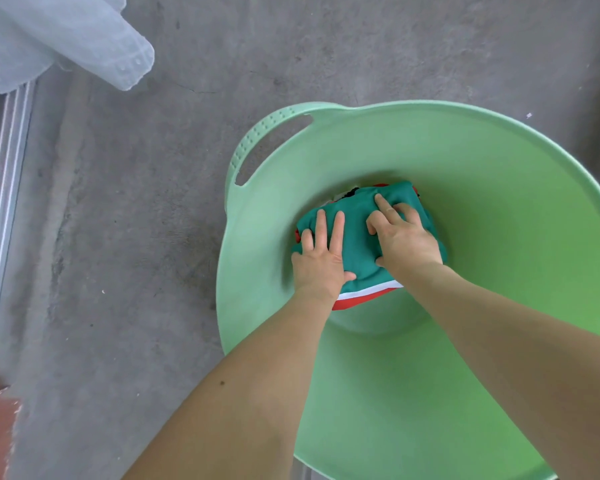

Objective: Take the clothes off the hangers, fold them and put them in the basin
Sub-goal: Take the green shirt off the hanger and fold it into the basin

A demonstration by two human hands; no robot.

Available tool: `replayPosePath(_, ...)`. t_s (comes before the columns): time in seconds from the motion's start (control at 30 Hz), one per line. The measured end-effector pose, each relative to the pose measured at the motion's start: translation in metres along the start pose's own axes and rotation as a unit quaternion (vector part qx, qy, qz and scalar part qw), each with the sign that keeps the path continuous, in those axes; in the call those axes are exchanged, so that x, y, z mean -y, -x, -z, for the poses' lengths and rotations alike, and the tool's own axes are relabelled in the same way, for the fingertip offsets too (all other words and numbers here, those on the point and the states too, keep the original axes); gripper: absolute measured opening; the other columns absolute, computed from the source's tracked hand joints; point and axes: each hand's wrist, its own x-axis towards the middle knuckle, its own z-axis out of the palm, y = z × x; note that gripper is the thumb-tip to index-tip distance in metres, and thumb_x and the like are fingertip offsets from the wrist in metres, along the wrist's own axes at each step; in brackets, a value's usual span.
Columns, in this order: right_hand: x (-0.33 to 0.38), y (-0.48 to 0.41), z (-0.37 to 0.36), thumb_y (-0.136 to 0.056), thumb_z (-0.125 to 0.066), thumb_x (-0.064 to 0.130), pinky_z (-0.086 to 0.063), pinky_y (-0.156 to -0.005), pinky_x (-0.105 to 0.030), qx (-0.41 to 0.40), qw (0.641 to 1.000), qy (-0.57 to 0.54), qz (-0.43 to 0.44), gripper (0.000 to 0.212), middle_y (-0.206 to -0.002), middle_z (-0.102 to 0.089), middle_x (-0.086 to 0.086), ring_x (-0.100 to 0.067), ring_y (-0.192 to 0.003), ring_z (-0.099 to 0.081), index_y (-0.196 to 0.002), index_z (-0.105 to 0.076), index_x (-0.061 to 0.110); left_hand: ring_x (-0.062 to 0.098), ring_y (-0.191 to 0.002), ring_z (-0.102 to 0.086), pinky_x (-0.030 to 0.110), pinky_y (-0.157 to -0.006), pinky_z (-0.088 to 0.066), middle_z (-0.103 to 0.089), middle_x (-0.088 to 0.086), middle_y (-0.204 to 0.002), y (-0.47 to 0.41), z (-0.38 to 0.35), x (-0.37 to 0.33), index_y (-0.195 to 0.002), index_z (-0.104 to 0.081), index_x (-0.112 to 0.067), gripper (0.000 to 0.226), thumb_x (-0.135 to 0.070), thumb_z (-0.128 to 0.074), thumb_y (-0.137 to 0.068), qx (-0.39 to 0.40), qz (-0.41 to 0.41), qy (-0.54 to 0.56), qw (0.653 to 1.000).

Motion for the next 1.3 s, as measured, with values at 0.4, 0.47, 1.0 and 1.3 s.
replayPosePath(0.4,-0.011,0.081,0.032,-0.076,-0.058,-0.003,-0.036,-0.07,-0.025,-0.139,0.965,-0.223,0.027,0.051,-0.155,-0.022,0.005,-0.028,-0.117,-0.049,-0.12,-0.049,0.021,0.028,-0.139,-0.023,0.033,-0.093,-0.049,0.018,0.002,-0.158,0.061,0.045,0.013,-0.145,0.026,-0.032,0.111,-0.053,-0.063,-0.082,0.005,0.026,0.076,0.997)
replayPosePath(0.47,-0.008,0.097,0.038,-0.077,-0.057,-0.003,-0.038,-0.07,-0.025,-0.124,0.965,-0.231,0.02,0.05,-0.153,-0.025,0.004,-0.028,-0.114,-0.05,-0.121,-0.051,0.021,0.028,-0.137,-0.025,0.034,-0.092,-0.048,0.015,0.003,-0.159,0.074,0.06,0.016,-0.147,0.023,-0.032,0.106,-0.052,-0.061,-0.084,0.004,0.042,0.097,0.994)
replayPosePath(1.0,0.014,0.226,0.109,-0.091,-0.045,0.006,-0.053,-0.087,-0.029,0.02,0.966,-0.257,-0.017,0.027,-0.103,-0.07,0.005,-0.01,-0.089,-0.064,-0.103,-0.066,0.019,0.026,-0.118,-0.051,0.036,-0.099,-0.042,-0.048,0.006,-0.132,0.162,0.183,0.034,-0.128,-0.054,-0.015,0.036,-0.02,-0.057,-0.092,0.024,0.03,0.231,0.972)
replayPosePath(1.3,0.066,0.301,0.203,-0.089,-0.053,0.011,-0.049,-0.073,-0.019,-0.036,0.943,-0.328,-0.036,0.019,-0.092,-0.068,0.008,-0.009,-0.087,-0.064,-0.093,-0.065,0.025,0.021,-0.105,-0.062,0.027,-0.091,-0.048,-0.067,0.006,-0.115,0.234,0.291,0.056,-0.117,-0.063,-0.014,0.027,-0.015,-0.053,-0.092,0.037,-0.018,0.338,0.94)
